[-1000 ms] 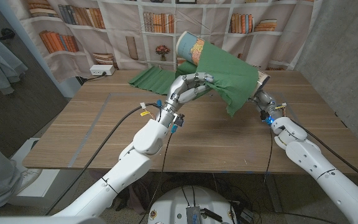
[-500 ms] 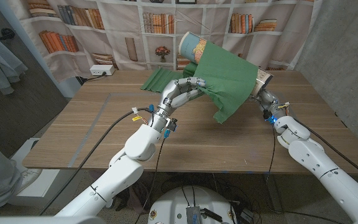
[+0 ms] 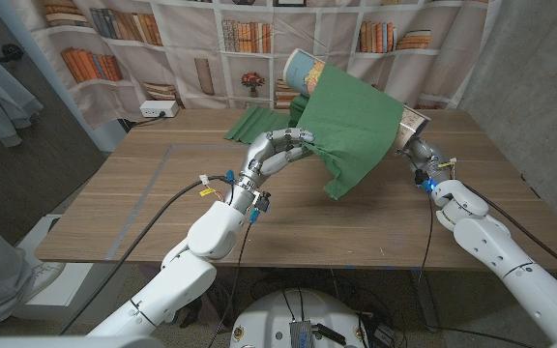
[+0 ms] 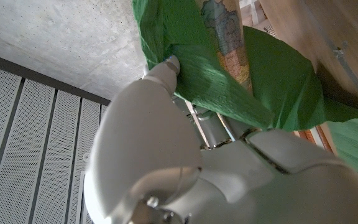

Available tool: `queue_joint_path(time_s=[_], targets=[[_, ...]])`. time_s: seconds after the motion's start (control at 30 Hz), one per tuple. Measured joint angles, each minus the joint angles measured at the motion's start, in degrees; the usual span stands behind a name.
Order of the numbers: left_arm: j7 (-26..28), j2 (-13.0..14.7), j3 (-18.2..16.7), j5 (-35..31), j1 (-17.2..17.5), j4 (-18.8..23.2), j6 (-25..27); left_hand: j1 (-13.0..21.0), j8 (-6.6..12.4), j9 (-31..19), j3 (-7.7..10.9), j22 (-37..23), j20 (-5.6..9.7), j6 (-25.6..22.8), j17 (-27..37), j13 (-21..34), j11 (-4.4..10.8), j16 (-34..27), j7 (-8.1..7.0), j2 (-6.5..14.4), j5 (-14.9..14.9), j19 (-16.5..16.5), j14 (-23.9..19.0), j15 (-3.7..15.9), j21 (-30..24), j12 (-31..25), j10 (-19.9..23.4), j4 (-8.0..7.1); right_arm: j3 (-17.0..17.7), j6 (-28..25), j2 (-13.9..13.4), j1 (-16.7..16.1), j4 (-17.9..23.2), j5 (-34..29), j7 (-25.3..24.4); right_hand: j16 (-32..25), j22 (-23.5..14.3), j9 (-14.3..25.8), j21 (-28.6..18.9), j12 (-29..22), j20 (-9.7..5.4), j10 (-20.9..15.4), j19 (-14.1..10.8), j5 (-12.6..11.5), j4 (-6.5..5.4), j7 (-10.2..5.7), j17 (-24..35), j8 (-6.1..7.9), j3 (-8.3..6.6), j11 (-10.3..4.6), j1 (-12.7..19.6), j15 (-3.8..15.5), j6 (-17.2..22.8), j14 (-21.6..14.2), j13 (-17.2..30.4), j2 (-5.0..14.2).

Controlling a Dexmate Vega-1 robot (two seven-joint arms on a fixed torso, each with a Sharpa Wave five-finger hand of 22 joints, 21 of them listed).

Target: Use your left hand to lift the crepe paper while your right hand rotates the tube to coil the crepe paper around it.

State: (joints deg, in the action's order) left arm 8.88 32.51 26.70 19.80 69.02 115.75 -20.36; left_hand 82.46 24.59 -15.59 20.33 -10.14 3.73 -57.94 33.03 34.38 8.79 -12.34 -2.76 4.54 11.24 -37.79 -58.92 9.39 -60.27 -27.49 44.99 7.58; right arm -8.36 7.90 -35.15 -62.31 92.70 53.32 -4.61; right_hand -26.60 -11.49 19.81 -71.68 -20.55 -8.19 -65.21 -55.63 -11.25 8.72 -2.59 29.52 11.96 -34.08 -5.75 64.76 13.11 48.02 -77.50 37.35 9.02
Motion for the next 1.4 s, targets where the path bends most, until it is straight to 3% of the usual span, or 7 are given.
queue_joint_path(time_s=[1.13,1.4], targets=[[1.43,1.72,-0.34,1.77,1.83,-0.43,4.35,0.00,-0.23,0.10,0.33,0.00,0.05,0.00,0.31,-0.01,-0.21,0.04,0.00,0.00,0.00,0.05,-0.14,0.13,-0.34,0.00,0.20,0.00,3.86,1.42,-2.01,-4.57,7.78,2.09,1.82,0.00,0.00,0.24,-0.64,0.23,0.10,-0.09,0.33,-0.02,0.00,0.00,0.10,-0.08,0.00,0.08,0.15,-0.11,0.00,-0.11,0.24,0.14],[2.03,3.51,-1.65,3.12,2.89,-0.25,6.80,0.00,-0.22,0.17,0.33,0.00,-0.16,0.00,0.28,-0.01,-0.21,0.05,0.00,0.00,0.00,0.27,-0.13,0.13,-0.34,0.00,0.20,0.00,4.82,1.66,-2.50,-5.64,9.12,2.66,2.71,0.00,0.00,0.26,-0.66,0.29,0.00,-0.11,0.43,-0.02,0.00,0.00,0.10,-0.09,0.00,0.10,0.15,-0.13,0.00,-0.12,0.24,0.14]])
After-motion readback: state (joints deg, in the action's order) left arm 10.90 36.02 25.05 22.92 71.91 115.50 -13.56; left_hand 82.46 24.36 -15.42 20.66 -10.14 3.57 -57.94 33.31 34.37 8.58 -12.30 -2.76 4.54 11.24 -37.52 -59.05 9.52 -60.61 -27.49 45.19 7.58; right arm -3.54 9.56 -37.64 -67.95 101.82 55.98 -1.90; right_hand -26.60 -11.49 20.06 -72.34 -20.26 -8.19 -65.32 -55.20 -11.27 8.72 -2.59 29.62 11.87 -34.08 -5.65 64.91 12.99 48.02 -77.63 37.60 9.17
